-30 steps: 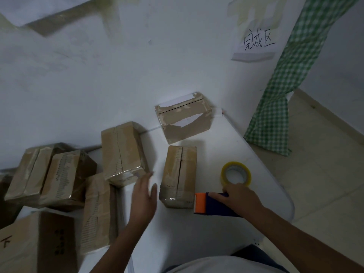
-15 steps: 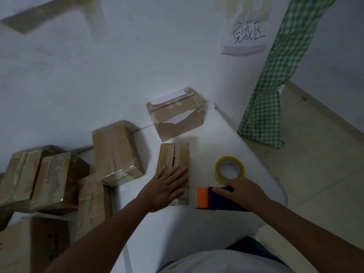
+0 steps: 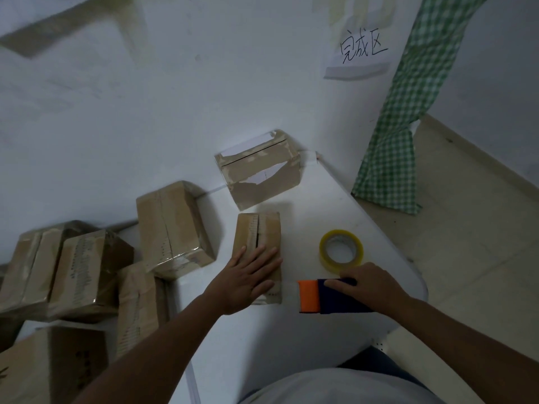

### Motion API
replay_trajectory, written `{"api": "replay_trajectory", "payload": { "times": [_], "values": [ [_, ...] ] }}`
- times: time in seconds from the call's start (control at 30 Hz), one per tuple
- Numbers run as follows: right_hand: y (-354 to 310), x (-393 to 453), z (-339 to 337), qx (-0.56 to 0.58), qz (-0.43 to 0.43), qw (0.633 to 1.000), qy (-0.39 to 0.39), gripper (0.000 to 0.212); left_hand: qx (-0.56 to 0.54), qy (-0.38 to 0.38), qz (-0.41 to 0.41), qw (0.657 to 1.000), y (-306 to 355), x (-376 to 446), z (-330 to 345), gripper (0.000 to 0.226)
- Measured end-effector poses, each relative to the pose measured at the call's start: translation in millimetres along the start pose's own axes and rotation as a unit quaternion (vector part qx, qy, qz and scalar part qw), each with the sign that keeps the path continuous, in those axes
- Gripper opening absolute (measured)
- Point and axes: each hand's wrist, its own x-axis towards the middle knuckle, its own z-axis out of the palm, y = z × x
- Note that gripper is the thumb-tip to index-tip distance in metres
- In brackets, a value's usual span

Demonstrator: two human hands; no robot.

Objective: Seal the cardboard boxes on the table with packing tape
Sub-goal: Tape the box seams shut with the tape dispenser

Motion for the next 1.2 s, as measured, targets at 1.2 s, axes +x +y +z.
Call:
{"api": "replay_trajectory", "payload": {
  "times": [1.2],
  "values": [
    [-41,34,19,-0.081,0.102,0.986,-0.101,0.049,0.016,0.073,-0.087,0.993,41,-15,5,0.048]
  ]
}}
